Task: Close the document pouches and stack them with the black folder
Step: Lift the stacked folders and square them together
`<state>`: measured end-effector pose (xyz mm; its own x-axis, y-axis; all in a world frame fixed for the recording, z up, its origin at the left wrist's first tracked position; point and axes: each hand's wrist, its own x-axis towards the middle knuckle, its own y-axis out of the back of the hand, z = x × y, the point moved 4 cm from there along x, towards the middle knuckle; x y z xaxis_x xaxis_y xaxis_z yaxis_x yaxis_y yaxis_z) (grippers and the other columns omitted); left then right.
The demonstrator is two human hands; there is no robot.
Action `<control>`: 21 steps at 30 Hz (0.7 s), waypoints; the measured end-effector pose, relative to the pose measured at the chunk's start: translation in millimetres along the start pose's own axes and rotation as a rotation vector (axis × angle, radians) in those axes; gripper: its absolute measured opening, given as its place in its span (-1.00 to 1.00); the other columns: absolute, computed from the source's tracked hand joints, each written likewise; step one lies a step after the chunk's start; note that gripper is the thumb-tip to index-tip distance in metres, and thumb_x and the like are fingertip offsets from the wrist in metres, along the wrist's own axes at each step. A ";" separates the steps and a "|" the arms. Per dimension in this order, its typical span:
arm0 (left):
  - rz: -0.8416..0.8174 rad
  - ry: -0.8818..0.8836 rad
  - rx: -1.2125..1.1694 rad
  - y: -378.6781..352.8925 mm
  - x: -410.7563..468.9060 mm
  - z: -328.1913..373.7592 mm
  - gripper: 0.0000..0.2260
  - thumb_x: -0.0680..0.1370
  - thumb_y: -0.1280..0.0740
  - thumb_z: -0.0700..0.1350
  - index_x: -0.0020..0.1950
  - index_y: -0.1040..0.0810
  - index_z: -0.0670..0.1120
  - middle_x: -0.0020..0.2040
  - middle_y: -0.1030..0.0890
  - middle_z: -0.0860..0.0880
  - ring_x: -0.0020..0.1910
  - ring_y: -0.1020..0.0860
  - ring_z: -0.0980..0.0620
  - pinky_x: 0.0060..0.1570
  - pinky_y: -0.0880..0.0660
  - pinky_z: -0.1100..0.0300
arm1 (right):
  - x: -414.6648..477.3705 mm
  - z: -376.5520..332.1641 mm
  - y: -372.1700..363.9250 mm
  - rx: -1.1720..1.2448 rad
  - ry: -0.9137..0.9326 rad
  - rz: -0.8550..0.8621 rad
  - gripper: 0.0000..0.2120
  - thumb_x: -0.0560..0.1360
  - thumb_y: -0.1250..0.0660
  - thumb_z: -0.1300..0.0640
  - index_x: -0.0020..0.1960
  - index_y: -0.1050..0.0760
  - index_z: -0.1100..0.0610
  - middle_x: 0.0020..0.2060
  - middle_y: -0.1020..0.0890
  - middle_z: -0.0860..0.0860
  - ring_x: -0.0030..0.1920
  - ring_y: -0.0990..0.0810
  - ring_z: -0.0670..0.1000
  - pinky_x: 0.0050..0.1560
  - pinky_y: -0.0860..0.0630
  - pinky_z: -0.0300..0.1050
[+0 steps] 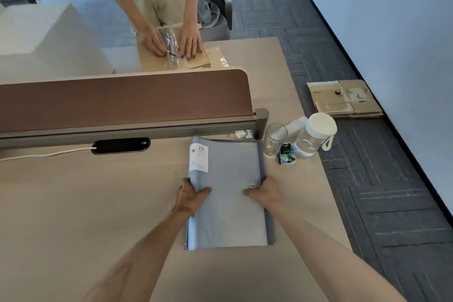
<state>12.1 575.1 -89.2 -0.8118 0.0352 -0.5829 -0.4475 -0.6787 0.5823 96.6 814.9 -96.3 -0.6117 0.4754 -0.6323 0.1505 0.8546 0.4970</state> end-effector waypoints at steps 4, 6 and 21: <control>0.007 0.007 0.006 -6.9 2.1 3.2 -0.27 0.17 -0.38 0.36 0.17 -0.34 -0.05 0.13 -0.56 -0.11 0.08 -0.58 -0.16 0.07 -0.55 -0.07 | 8.0 -0.4 4.2 -0.056 0.017 0.028 -0.25 0.29 -0.55 0.01 0.31 -0.31 0.32 0.23 -0.48 0.17 0.22 -0.50 0.14 0.13 -0.47 -0.10; 0.007 0.013 0.006 -7.2 3.1 3.8 -0.24 0.11 -0.35 0.39 0.15 -0.34 -0.03 0.11 -0.57 -0.09 0.06 -0.58 -0.15 0.03 -0.57 -0.08 | 9.6 -1.9 5.0 -0.119 0.023 0.032 -0.20 0.29 -0.54 -0.05 0.34 -0.30 0.32 0.27 -0.45 0.18 0.28 -0.45 0.16 0.23 -0.44 -0.08; 0.073 -0.073 0.095 -2.2 2.8 20.0 -0.37 0.41 -0.43 0.11 0.34 -0.31 -0.15 0.30 -0.43 -0.16 0.31 -0.41 -0.18 0.25 -0.40 -0.04 | 0.9 -4.3 1.9 -0.249 0.043 0.092 -0.25 0.38 -0.41 -0.14 0.36 -0.27 0.30 0.29 -0.33 0.23 0.33 -0.30 0.21 0.32 -0.29 -0.02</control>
<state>3.3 591.4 -80.7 -0.8669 0.0438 -0.4966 -0.4171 -0.6092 0.6744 93.0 816.0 -93.4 -0.6376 0.5348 -0.5544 0.0149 0.7281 0.6853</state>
